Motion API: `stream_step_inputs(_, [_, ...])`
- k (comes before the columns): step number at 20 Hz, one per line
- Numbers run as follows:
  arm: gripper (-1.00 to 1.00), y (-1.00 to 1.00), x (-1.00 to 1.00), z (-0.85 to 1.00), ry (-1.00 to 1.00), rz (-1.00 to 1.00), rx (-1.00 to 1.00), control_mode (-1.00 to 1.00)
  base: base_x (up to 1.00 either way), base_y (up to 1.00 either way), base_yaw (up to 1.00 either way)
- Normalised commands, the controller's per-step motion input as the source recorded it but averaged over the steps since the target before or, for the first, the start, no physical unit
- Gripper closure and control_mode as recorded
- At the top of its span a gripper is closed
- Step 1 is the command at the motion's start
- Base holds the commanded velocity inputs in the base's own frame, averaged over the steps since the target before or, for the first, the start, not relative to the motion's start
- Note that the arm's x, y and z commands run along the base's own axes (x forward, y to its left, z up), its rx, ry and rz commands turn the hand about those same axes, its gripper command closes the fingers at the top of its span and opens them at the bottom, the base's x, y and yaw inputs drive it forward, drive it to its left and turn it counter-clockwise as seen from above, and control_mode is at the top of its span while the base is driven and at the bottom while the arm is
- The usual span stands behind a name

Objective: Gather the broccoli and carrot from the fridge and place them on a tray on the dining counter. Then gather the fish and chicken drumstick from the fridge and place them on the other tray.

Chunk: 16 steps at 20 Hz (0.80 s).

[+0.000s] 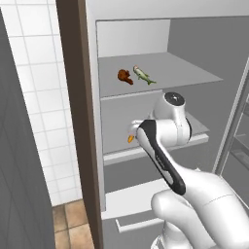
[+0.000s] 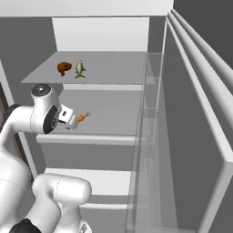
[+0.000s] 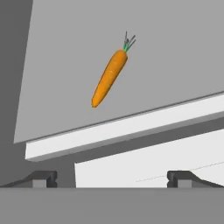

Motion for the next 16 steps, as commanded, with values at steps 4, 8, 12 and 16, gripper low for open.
stream_step_inputs(4, [-1.00, 0.00, 0.41, -0.41, 0.04, 0.00, -0.02, -1.00, 0.00, 0.00, 0.00])
stream_step_inputs(8, [-1.00, 0.01, 0.40, -0.33, 0.02, -0.01, -0.01, -1.00, 0.00, 0.00, 0.00])
stream_step_inputs(12, [-1.00, 0.02, 0.37, -0.20, 0.04, -0.02, 0.00, -1.00, 0.00, 0.00, 0.00])
stream_step_inputs(16, [-1.00, 0.08, 0.41, -0.14, 0.07, -0.04, 0.00, -1.00, 0.00, 0.00, 0.00])
